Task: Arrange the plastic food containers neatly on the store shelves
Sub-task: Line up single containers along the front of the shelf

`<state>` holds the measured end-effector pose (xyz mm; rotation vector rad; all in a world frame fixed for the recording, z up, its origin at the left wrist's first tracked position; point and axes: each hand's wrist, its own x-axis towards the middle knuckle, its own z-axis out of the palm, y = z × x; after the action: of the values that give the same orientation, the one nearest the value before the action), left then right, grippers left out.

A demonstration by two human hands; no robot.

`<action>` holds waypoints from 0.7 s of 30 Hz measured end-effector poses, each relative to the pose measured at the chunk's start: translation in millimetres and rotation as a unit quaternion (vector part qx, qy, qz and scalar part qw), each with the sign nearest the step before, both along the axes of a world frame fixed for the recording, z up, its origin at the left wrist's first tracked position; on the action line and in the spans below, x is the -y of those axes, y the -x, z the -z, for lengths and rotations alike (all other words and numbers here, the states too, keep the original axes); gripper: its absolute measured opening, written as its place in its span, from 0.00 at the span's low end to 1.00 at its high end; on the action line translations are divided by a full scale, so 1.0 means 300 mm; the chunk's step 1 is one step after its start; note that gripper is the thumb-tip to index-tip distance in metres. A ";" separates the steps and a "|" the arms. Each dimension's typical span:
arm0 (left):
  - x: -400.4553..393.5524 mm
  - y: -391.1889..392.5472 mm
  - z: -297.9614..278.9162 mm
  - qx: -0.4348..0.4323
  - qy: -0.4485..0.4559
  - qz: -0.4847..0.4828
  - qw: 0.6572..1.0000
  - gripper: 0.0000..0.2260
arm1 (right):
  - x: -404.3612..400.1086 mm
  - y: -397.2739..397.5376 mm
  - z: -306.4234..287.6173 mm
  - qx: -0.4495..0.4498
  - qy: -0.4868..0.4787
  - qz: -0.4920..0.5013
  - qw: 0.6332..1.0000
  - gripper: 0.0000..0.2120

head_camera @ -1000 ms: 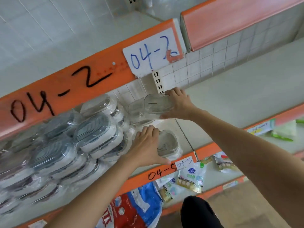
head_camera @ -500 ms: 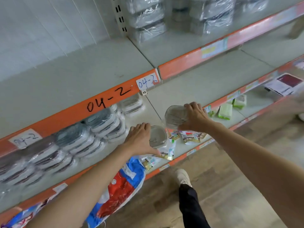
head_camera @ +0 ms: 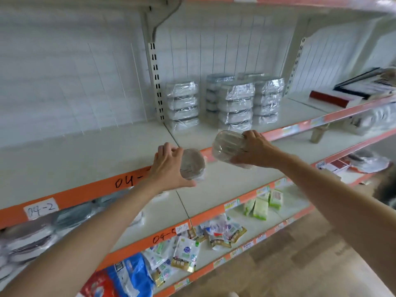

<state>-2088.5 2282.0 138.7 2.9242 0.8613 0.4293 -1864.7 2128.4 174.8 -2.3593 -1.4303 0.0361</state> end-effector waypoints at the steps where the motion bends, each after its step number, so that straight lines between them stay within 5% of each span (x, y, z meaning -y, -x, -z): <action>1: -0.020 -0.009 -0.014 0.003 0.019 -0.023 1.000 0.45 | -0.023 -0.012 -0.010 0.002 -0.002 -0.010 1.000 0.40; 11: -0.275 -0.020 0.005 0.026 0.147 -0.200 0.968 0.47 | -0.485 -0.127 0.059 -0.002 0.052 -0.158 0.986 0.44; 21: -0.358 -0.067 0.047 0.035 0.195 -0.300 0.933 0.47 | -0.798 -0.285 0.095 0.011 0.197 -0.313 0.929 0.54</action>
<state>-2068.6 2389.5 124.7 2.2327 1.6141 0.3333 -1779.3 2367.7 146.3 -2.0668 -2.3074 0.5087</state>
